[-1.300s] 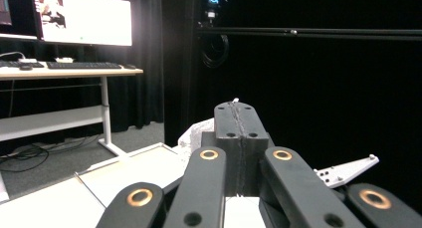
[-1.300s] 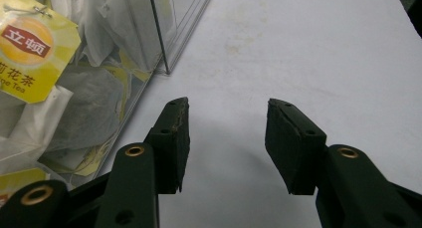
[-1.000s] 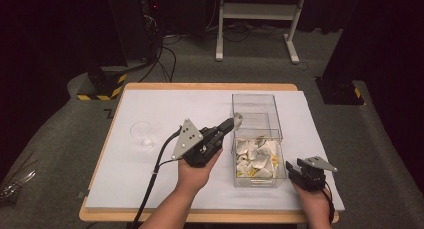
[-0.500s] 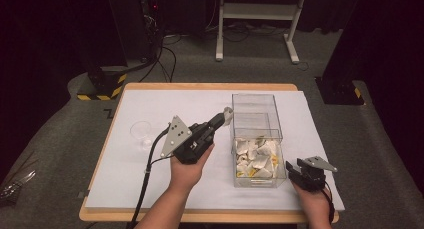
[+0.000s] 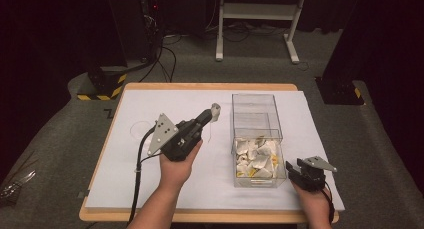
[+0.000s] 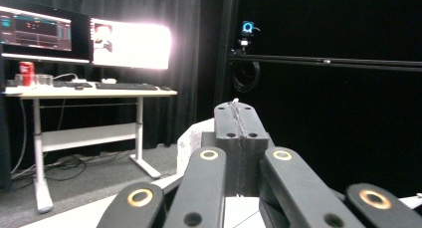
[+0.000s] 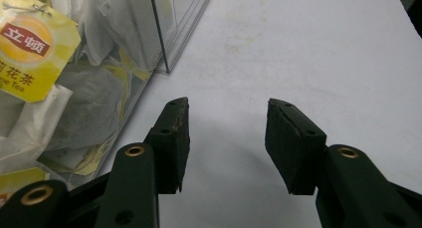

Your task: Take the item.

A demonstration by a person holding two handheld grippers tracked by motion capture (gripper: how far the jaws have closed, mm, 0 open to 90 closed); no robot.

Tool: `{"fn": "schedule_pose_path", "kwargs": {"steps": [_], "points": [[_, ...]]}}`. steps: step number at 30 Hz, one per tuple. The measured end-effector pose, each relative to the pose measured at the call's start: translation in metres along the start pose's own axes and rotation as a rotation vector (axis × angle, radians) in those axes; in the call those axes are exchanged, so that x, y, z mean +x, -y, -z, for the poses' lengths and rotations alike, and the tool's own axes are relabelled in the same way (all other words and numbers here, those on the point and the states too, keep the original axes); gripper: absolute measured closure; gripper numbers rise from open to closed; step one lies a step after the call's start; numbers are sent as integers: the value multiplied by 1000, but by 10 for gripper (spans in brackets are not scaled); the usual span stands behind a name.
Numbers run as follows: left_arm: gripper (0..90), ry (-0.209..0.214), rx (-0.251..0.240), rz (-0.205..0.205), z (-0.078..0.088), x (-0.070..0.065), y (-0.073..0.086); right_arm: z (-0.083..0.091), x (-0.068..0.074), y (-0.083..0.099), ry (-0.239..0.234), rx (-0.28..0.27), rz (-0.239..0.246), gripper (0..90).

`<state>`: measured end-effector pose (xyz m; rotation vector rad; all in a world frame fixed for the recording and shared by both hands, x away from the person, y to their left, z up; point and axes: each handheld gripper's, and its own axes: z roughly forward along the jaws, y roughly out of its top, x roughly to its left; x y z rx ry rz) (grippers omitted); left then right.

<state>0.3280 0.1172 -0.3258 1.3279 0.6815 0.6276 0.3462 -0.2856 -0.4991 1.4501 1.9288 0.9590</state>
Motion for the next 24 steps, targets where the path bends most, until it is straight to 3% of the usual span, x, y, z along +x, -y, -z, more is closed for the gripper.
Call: {"fn": "schedule_pose_path", "kwargs": {"steps": [24], "points": [[900, -123, 10, 10, 33, 54, 2, -1, 1, 0, 9, 4, 3, 525]]}}
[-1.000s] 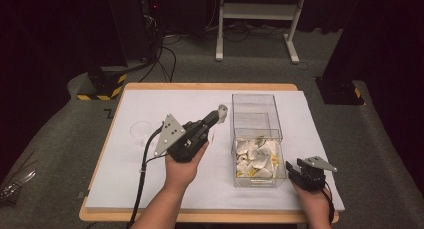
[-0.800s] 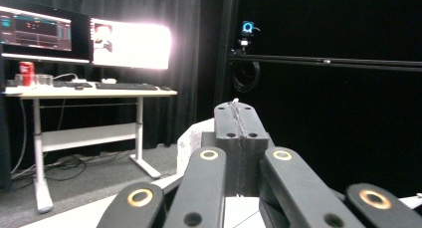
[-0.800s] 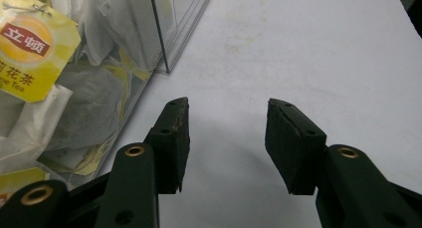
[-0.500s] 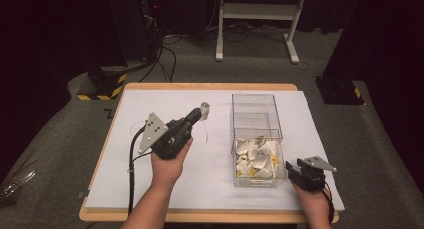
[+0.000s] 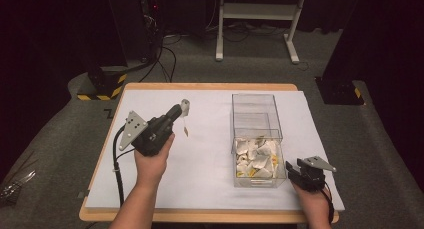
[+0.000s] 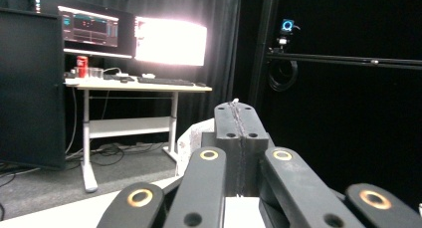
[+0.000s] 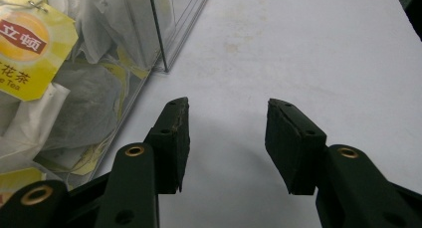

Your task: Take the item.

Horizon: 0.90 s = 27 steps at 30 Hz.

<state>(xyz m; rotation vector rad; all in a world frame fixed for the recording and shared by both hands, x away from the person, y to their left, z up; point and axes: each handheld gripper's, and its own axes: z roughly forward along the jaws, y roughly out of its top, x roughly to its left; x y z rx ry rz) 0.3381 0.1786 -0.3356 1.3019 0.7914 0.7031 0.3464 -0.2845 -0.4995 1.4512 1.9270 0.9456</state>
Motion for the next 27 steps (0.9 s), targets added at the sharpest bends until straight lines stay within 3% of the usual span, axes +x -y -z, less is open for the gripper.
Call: {"fn": "schedule_pose_path", "kwargs": {"steps": [27], "points": [[900, -134, -30, 20, 36, 62, -14, 0, 2, 0, 16, 5, 3, 525]]}}
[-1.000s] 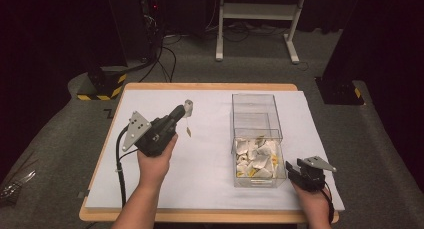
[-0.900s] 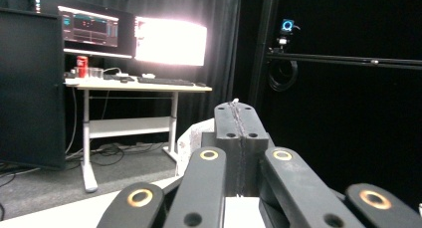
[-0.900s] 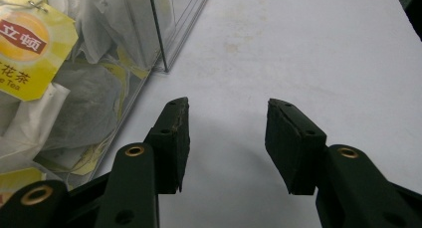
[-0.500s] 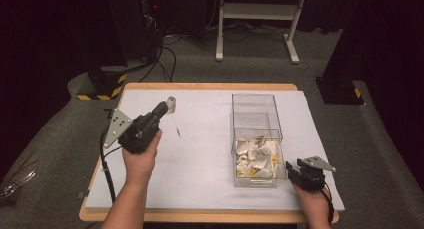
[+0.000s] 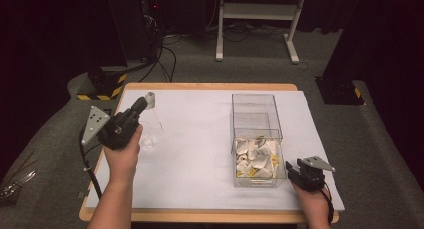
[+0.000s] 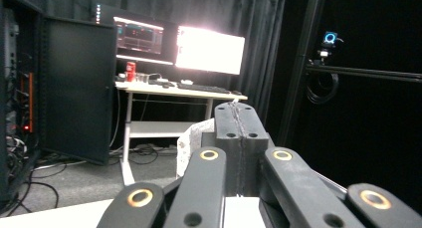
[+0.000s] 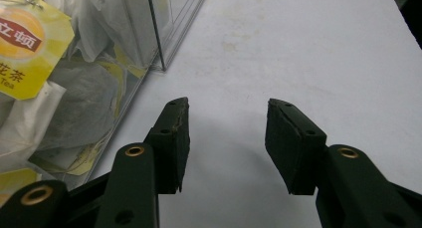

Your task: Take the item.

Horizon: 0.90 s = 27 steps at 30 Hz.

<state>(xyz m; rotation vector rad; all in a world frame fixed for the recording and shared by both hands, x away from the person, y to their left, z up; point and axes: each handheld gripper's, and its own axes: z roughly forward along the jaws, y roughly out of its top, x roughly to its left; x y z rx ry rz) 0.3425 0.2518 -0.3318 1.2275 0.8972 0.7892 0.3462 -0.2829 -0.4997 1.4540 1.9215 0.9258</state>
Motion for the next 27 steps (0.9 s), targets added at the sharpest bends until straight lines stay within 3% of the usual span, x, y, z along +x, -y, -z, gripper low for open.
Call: {"fn": "schedule_pose_path", "kwargs": {"steps": [12, 27], "points": [[900, -47, -19, 2, 11, 19, -6, 0, 0, 0, 4, -1, 3, 525], [900, -78, -14, 3, 16, 30, -4, 0, 1, 0, 5, -1, 4, 524]]}}
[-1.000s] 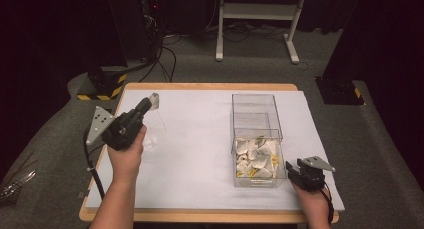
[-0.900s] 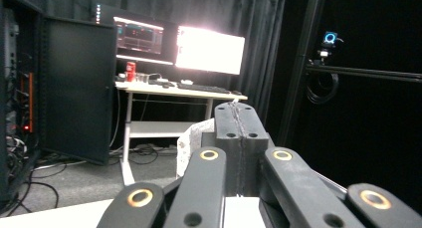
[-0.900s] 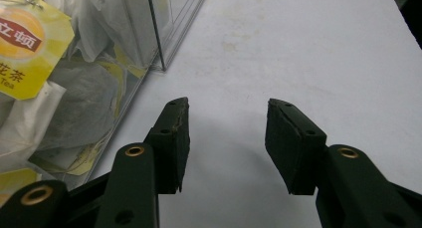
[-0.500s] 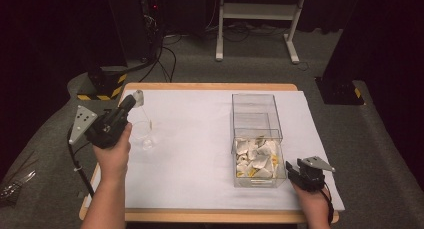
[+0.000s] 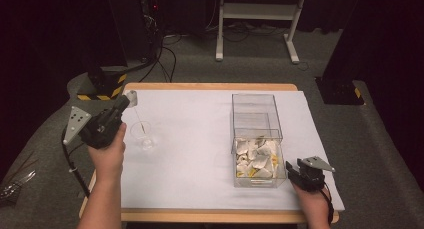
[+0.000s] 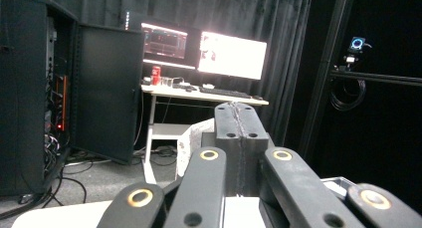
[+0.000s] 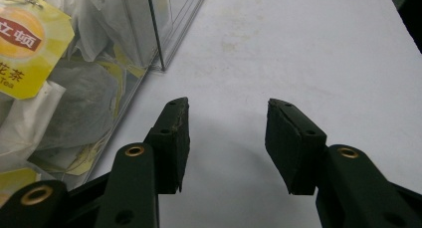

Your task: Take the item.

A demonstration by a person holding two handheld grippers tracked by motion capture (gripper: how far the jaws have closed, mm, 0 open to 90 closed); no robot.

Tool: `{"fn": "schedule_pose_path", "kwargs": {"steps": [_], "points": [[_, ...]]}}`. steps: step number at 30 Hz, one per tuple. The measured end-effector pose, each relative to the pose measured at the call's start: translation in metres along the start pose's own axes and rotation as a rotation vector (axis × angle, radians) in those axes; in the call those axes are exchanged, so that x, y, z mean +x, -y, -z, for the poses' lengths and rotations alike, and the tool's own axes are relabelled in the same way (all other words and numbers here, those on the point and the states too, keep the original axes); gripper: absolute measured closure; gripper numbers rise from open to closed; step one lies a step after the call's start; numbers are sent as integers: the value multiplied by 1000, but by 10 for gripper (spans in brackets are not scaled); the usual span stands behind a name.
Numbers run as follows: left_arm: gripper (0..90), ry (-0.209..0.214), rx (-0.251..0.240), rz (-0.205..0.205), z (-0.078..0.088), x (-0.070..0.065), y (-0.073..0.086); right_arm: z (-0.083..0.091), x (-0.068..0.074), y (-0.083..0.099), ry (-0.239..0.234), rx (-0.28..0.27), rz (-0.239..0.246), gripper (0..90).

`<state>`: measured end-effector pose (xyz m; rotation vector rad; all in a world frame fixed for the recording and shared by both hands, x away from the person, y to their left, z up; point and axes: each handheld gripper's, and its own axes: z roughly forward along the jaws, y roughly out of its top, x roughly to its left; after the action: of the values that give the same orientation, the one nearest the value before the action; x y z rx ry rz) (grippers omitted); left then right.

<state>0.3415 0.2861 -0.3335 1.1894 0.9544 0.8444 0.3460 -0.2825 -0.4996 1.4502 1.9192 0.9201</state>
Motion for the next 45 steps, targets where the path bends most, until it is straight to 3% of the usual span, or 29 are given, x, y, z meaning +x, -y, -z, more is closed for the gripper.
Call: {"fn": "schedule_pose_path", "kwargs": {"steps": [13, 32, 45], "points": [[900, -26, 43, 21, 0, 11, 19, 0, 0, 0, 0, -1, 3, 525], [900, -65, 162, 71, -4, 28, 69, 0, 0, 0, 2, -2, 6, 525], [900, -85, 231, 96, -6, 36, 92, 0, 1, 0, 4, 0, 7, 524]]}}
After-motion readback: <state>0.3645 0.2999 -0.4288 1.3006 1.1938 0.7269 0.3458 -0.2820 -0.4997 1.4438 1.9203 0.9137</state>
